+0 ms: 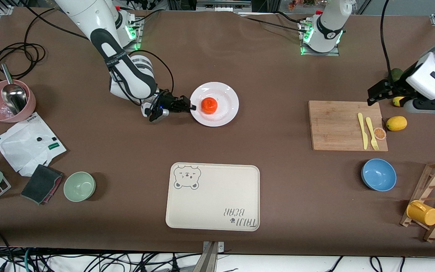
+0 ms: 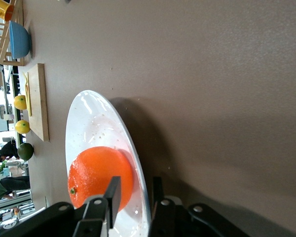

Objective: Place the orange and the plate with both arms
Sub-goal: 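Grasp the white plate rim with the right gripper, then move the plate with the right gripper onto the bear tray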

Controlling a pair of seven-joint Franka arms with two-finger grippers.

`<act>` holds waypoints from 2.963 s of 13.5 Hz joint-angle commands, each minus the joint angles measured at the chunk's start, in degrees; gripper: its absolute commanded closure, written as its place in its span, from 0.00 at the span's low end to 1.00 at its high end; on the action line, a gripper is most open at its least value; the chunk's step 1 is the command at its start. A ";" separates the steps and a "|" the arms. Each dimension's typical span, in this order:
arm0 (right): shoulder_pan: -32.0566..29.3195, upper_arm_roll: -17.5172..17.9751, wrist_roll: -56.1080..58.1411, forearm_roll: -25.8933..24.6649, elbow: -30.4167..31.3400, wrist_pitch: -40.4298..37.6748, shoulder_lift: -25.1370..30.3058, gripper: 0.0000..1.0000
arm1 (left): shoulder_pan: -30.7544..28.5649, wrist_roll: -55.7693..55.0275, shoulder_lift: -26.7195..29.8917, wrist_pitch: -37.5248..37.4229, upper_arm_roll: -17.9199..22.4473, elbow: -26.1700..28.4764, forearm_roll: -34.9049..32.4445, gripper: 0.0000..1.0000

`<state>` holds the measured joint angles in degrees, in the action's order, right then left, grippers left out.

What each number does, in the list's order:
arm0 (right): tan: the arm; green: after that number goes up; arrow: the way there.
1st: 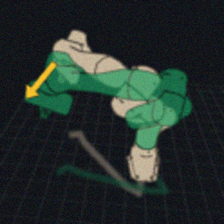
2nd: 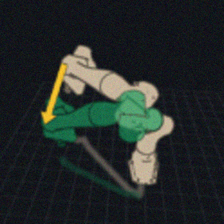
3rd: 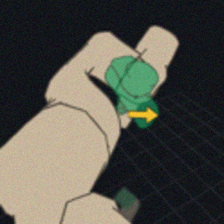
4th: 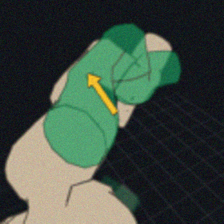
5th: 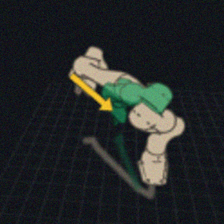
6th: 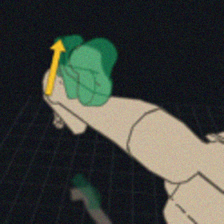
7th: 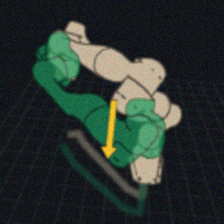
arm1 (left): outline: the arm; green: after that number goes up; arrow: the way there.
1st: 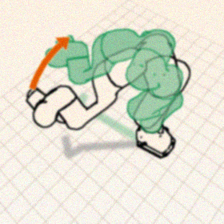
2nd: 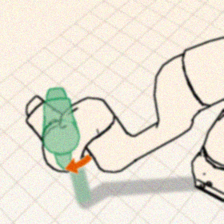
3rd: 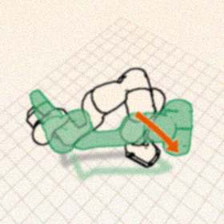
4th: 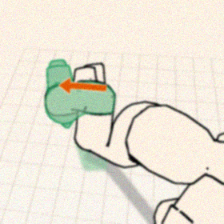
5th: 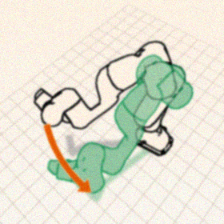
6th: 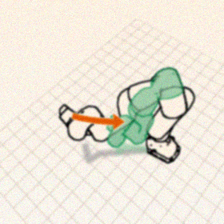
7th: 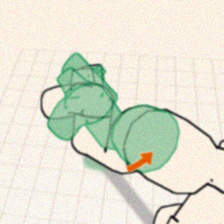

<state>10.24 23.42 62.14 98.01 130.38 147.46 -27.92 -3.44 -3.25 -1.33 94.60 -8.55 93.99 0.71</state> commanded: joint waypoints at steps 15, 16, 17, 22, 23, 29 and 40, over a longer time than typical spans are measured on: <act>-0.22 0.40 5.54 4.65 -0.21 0.55 -1.44 1.00 | -2.54 0.79 -1.04 -3.20 -0.15 -2.14 0.44 0.00; -0.22 0.40 5.01 4.56 -0.65 0.38 -1.44 1.00 | -2.63 0.79 -1.04 -3.28 -0.15 -2.05 0.44 0.00; -0.39 0.31 4.23 4.56 -1.35 0.29 -1.35 1.00 | -2.80 0.87 -1.04 -3.37 -0.15 -1.88 0.96 0.00; -1.01 0.13 -1.31 4.47 -5.83 0.20 -1.08 1.00 | -3.78 4.58 -1.30 -4.87 -0.23 -2.75 3.14 0.00; -1.10 0.13 -2.19 4.47 -6.53 0.20 -1.08 1.00 | -3.25 2.48 -1.39 -4.78 -0.76 -3.10 2.90 0.00; -3.55 -0.04 -5.10 3.68 -19.34 0.11 -7.39 1.00 | -3.59 1.93 -1.83 -5.13 -0.67 -4.25 1.14 0.00; -2.07 -3.55 -15.03 -12.13 -54.77 -4.45 -30.34 1.00 | -3.68 1.93 -1.83 -5.13 -0.59 -3.99 1.14 0.00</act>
<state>6.72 21.12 49.13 88.42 83.64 144.97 -53.26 -6.93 -0.87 -2.48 90.86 -8.92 91.71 2.58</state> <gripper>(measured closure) 0.956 0.000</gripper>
